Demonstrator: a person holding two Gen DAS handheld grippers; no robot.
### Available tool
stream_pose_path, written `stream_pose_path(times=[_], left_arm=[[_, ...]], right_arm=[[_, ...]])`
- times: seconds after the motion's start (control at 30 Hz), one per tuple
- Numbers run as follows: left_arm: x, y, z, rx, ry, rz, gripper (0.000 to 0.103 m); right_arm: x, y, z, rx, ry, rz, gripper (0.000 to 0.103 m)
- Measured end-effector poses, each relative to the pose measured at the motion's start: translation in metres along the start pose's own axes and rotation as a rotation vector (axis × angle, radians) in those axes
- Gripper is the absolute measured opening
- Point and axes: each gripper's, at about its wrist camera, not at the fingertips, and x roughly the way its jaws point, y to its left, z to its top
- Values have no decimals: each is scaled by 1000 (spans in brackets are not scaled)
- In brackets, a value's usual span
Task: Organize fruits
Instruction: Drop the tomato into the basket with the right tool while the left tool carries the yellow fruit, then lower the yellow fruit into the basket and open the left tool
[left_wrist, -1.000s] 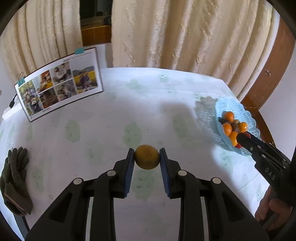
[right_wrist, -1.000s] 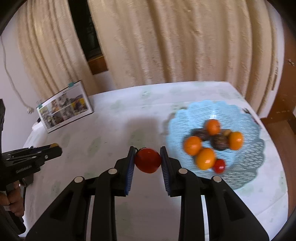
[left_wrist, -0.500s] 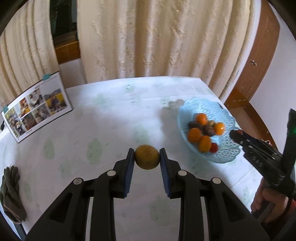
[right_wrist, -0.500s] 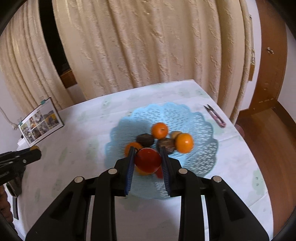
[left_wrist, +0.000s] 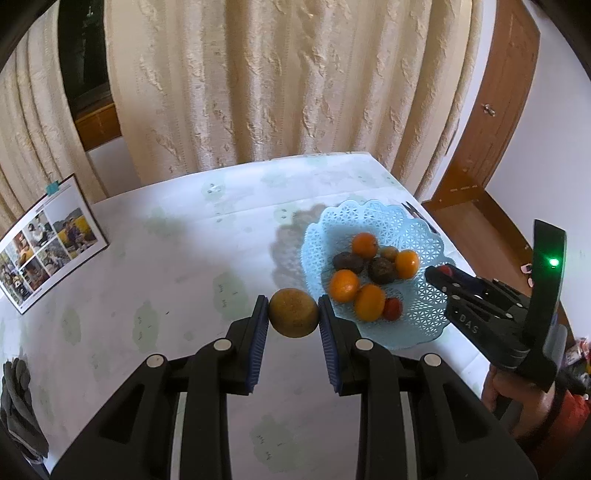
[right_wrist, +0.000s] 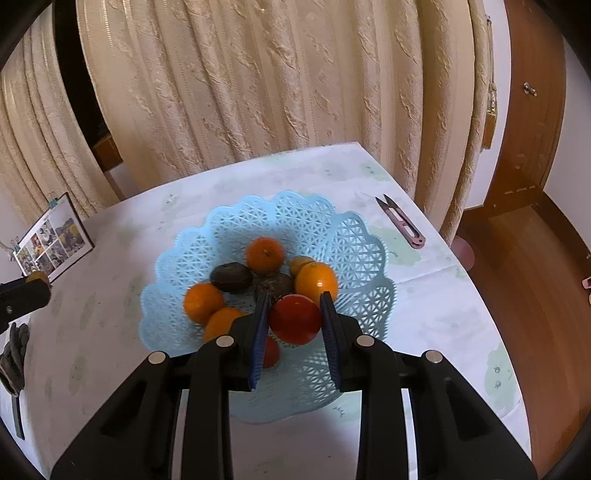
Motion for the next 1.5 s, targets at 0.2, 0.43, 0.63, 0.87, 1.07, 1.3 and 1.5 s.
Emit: stream_pose_path(times=[0.2,0.43,0.63,0.87,1.07,1.3,1.5], left_arm=[[8,-10,6,20,6,-12,28],[16,-20,12,43,14,-27,28],[24,-28,15,62,20,-45,28],[32,-44,20,89,29,-70,28],[43,-63,23,122,35,-98,28],[62,-88,28,157,52,-128,28],[80,-103,32,182,68,-146,28]], right_arm=[[8,-6,4,4,5,-1,28],[11,-10,8,18,2,5,31],[-1,-19,8,59,-30,-1,54],[-15,-30,1,81,-43,-20,54],[-29,-38,-7,101,-58,-40,59],[-42,-48,-19,110,-58,-64,60],[-45,-57,-23,136,-54,-77,61]])
